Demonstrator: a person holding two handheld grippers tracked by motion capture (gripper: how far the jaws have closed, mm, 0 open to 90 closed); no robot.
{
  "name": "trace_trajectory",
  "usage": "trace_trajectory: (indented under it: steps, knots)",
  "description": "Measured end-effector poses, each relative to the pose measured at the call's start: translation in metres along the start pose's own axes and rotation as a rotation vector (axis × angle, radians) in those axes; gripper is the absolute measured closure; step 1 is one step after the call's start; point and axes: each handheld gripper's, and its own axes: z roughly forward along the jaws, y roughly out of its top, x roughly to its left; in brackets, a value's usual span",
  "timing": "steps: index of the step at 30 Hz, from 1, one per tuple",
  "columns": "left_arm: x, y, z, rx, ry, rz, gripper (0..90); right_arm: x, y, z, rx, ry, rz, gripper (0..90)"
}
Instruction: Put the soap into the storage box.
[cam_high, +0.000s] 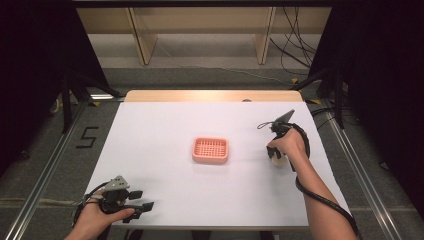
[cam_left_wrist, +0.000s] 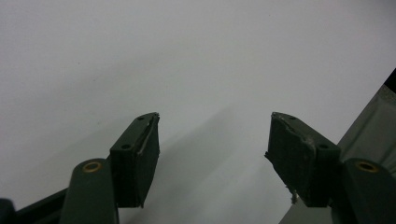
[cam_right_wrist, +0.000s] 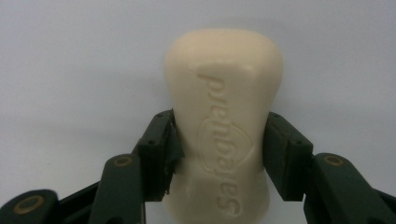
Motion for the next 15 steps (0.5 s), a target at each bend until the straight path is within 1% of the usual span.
trace_trajectory:
  steps: [1, 2, 5, 7, 9, 10, 11, 12, 13, 14, 15]
  knots:
    - [-0.0005, -0.0001, 0.0001, -0.006, -0.006, -0.003, 33.6, -0.0011, -0.0001, -0.0003, 0.006, 0.001, -0.018, 49.7]
    - [-0.0005, -0.0001, 0.0, -0.005, -0.006, -0.002, 33.6, -0.0011, -0.0002, -0.0003, 0.0, 0.011, -0.017, 49.8]
    - [-0.0001, -0.0001, 0.0, -0.001, -0.003, -0.001, 33.7, -0.0018, -0.0004, 0.0001, -0.002, 0.011, -0.021, 49.9]
    - [-0.0002, -0.0002, 0.0001, -0.004, -0.005, -0.004, 33.6, -0.004, -0.0029, -0.0013, -0.012, 0.028, -0.046, 50.2]
    - [-0.0003, -0.0002, 0.0002, -0.004, -0.005, -0.004, 33.6, -0.0043, -0.0035, -0.0015, -0.014, 0.024, -0.048, 50.2]
    - [-0.0003, -0.0001, 0.0002, -0.004, -0.005, -0.004, 33.7, -0.0054, -0.0046, -0.002, -0.024, 0.026, -0.061, 50.2]
    - [-0.0001, 0.0, 0.0003, -0.001, -0.002, -0.002, 33.6, -0.0099, -0.0053, -0.0032, -0.013, 0.071, -0.064, 50.3]
    - [-0.0001, 0.0, 0.0003, -0.001, -0.002, -0.002, 33.6, -0.0099, -0.0053, -0.0032, -0.013, 0.071, -0.064, 50.3]
    - [-0.0005, -0.0003, 0.0007, -0.003, -0.005, -0.006, 33.6, -0.0085, -0.0082, -0.0059, -0.041, 0.037, -0.07, 50.3]
    - [-0.0009, -0.0004, 0.0011, -0.006, -0.006, -0.01, 33.6, -0.0086, -0.0092, -0.0072, -0.042, 0.034, -0.069, 50.4]
    - [-0.001, -0.0004, 0.0012, -0.006, -0.007, -0.011, 33.6, -0.0093, -0.01, -0.0089, -0.043, 0.045, -0.078, 50.4]
